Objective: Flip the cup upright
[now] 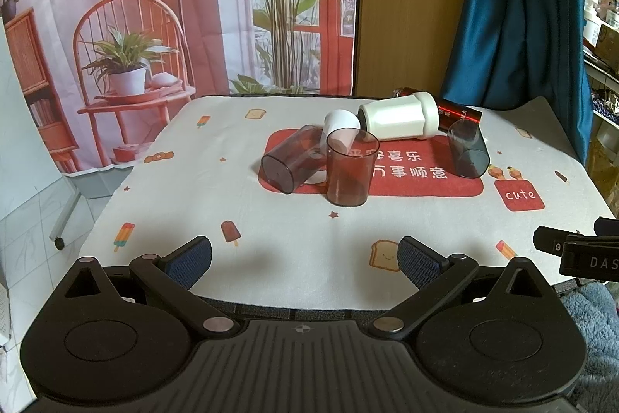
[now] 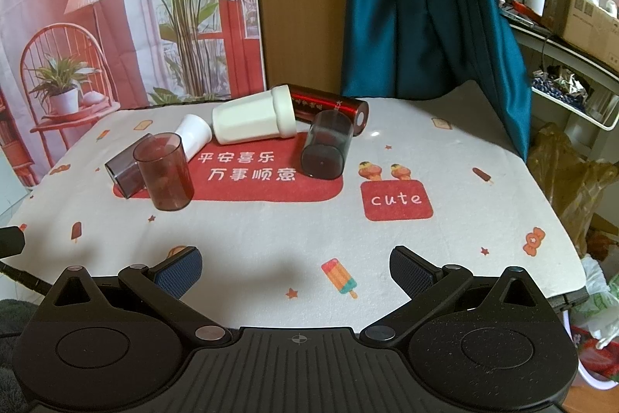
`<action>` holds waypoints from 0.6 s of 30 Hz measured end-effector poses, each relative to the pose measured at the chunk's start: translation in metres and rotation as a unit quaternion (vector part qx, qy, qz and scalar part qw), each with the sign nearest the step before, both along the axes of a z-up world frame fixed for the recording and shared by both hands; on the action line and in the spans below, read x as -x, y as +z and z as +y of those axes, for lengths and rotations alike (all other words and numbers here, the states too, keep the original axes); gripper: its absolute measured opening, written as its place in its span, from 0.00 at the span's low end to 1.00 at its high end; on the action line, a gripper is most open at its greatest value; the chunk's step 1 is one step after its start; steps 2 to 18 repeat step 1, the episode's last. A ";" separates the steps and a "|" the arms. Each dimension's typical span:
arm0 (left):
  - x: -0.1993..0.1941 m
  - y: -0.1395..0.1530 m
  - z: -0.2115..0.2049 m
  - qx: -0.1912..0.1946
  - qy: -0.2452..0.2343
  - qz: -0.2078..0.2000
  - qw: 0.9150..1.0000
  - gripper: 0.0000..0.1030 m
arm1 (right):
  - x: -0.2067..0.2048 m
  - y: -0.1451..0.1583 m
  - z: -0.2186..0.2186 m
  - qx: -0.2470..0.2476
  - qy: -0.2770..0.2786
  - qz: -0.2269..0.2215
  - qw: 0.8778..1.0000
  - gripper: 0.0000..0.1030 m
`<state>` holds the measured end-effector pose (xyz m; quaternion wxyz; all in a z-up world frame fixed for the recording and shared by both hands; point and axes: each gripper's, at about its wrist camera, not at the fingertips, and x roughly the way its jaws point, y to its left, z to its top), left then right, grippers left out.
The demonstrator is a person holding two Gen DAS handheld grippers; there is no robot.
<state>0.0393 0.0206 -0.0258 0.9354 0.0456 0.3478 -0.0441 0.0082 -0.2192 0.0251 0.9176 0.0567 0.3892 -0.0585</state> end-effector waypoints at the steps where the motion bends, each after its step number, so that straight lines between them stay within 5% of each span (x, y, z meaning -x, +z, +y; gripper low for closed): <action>1: 0.000 0.000 0.000 0.000 0.000 0.000 1.000 1.00 | 0.000 0.000 0.000 0.000 0.000 0.000 1.000 1.00; 18: 0.000 0.000 0.000 0.000 0.000 0.000 1.000 1.00 | 0.000 0.000 0.000 0.000 0.000 0.000 1.000 1.00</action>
